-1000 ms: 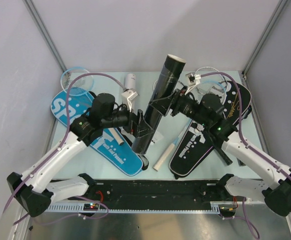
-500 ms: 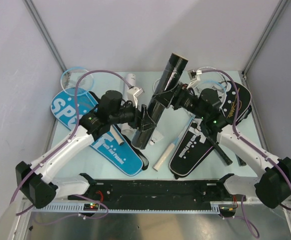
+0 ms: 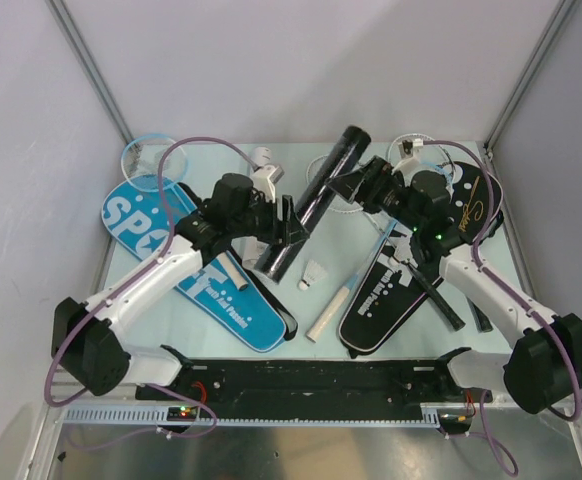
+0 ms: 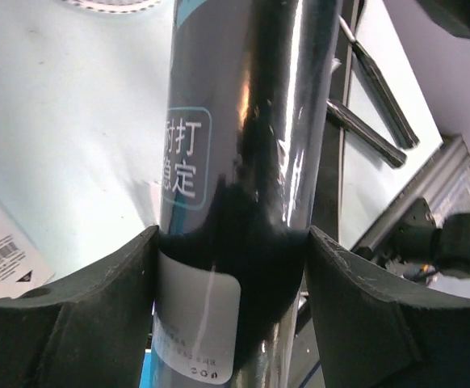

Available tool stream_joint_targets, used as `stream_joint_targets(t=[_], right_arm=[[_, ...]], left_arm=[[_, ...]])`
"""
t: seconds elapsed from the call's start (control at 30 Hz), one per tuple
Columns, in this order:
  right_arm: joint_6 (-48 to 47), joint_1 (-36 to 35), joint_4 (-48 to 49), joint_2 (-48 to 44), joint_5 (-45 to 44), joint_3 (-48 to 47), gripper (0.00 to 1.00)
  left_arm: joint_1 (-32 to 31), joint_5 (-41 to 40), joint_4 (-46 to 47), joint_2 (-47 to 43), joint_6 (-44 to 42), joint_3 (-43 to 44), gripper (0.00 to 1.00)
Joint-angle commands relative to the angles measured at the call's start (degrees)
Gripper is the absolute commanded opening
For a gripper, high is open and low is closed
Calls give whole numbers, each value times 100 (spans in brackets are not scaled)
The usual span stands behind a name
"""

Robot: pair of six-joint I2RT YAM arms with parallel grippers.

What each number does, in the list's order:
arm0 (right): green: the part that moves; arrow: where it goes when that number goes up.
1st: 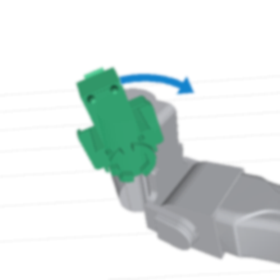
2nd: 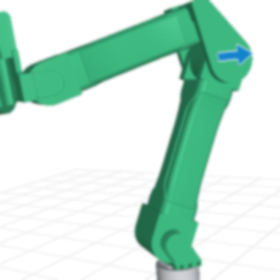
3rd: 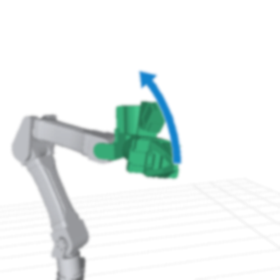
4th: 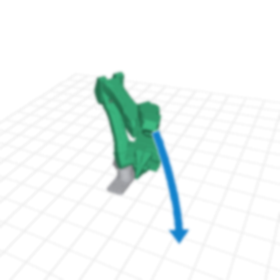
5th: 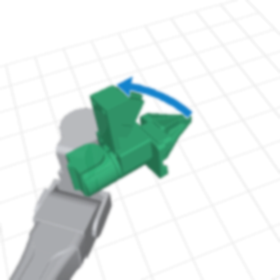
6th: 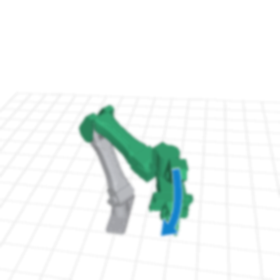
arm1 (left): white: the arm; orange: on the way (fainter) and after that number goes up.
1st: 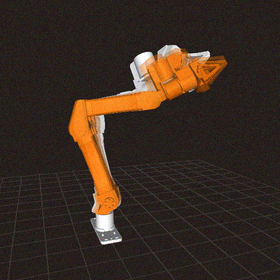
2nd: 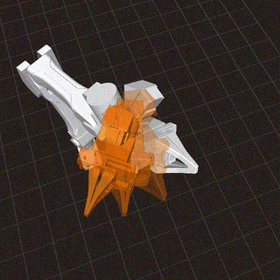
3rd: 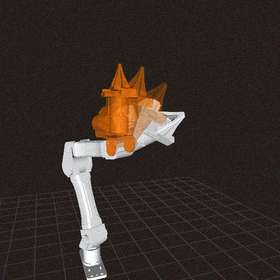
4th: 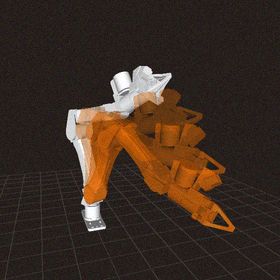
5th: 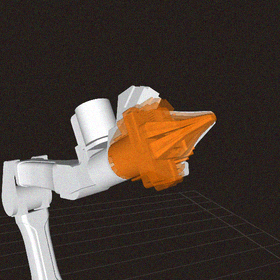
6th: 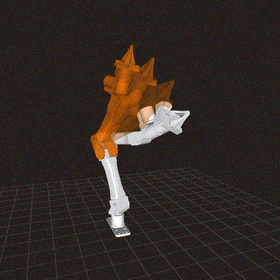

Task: Pack up the badminton gear
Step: Place the shuttle tube at the center of the board.

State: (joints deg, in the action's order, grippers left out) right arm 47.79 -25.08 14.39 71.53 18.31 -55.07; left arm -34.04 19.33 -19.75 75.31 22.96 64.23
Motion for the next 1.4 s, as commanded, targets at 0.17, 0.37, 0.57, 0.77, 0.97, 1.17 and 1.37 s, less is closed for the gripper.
stream_joint_targets(t=[0.17,0.37,0.57,0.77,0.97,1.17,1.37], right_arm=[[60,242,59,195,210,19,86],[-243,251,-421,-71,-54,22,85],[-557,249,-833,-506,-544,157,85],[-755,254,-1031,-803,-719,214,85],[-1010,312,-1232,-1017,-777,297,86],[-1160,491,-1324,-1124,-745,366,86],[-1149,564,-1311,-1117,-645,383,86]], left_arm=[[219,-765,714,357,463,132,21],[343,-1776,723,815,367,380,15],[370,-3010,829,1128,446,695,13],[365,-3634,873,2037,776,1312,14],[363,-3889,875,2945,1268,1730,21],[363,-3898,870,3305,1439,1781,39],[381,-3512,803,2997,980,1771,69]])
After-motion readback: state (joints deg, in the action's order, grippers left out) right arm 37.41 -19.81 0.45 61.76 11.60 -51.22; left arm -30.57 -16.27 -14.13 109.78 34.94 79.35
